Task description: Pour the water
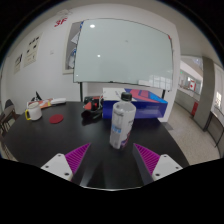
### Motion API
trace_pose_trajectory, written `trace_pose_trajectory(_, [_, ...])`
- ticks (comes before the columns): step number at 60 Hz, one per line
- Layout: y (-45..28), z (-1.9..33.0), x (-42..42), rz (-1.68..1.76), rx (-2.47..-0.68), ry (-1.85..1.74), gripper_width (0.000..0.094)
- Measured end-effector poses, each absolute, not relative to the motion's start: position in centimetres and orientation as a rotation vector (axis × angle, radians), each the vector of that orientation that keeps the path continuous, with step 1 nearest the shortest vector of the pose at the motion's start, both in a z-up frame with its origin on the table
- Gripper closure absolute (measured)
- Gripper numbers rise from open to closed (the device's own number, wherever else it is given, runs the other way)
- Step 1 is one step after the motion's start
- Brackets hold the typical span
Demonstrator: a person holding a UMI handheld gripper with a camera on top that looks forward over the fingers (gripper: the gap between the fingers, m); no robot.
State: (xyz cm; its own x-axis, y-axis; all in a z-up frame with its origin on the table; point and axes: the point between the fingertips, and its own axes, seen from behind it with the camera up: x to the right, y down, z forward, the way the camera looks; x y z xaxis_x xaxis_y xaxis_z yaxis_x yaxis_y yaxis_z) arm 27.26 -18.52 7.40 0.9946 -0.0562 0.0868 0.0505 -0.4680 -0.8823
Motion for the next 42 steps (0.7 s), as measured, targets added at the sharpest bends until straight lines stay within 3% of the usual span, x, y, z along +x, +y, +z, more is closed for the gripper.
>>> trace_pose_trajectory(17, [-7.1,6.2,31.6,-0.097,-1.962,0.028,0.0113])
trace_pose_trajectory(24, [-5.1,5.5,31.3,-0.07,-1.945,0.013,0.0227])
trace_pose_trajectory(26, [-4.8,5.3,31.1,-0.062,-1.943,-0.003,0.0366])
trace_pose_trajectory(39, [-4.2,5.6,31.2,-0.069,-1.896,-0.001,0.0527])
trace_pose_trajectory(42, [-4.2,5.5,30.8,-0.076,-1.897,-0.01,0.0525])
